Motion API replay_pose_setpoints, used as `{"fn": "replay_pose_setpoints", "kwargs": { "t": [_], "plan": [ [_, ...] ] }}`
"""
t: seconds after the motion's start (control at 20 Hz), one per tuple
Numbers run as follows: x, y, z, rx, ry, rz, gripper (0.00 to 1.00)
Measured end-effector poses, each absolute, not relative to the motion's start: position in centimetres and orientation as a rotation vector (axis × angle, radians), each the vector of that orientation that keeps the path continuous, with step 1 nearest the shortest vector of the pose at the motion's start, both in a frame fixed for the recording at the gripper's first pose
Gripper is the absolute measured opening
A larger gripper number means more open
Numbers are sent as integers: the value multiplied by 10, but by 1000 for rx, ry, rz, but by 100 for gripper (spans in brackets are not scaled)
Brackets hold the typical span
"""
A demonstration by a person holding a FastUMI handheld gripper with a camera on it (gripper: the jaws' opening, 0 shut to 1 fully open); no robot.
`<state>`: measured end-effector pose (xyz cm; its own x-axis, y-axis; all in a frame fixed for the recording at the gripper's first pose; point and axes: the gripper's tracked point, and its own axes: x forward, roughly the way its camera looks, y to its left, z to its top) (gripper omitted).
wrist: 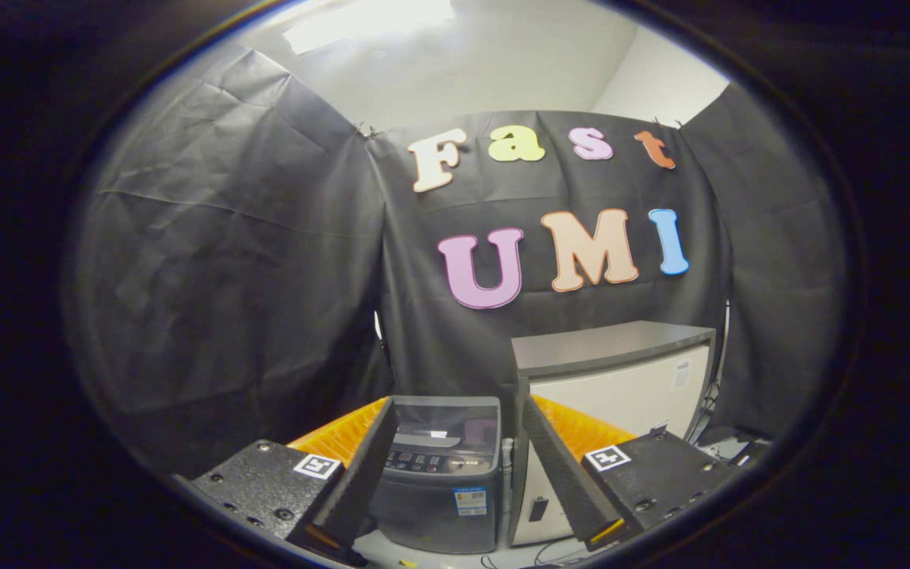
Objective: Put the clothes into the washing machine and then close the washing machine lid.
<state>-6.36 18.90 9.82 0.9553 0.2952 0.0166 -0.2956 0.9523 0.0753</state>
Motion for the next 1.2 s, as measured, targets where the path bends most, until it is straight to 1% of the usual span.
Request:
{"fn": "replay_pose_setpoints", "kwargs": {
  "t": [0.4, 1.2],
  "plan": [
    [-61, 200, 96, 91, 33, 330, 97],
    [-62, 202, 95, 99, 38, 326, 97]
  ]
}}
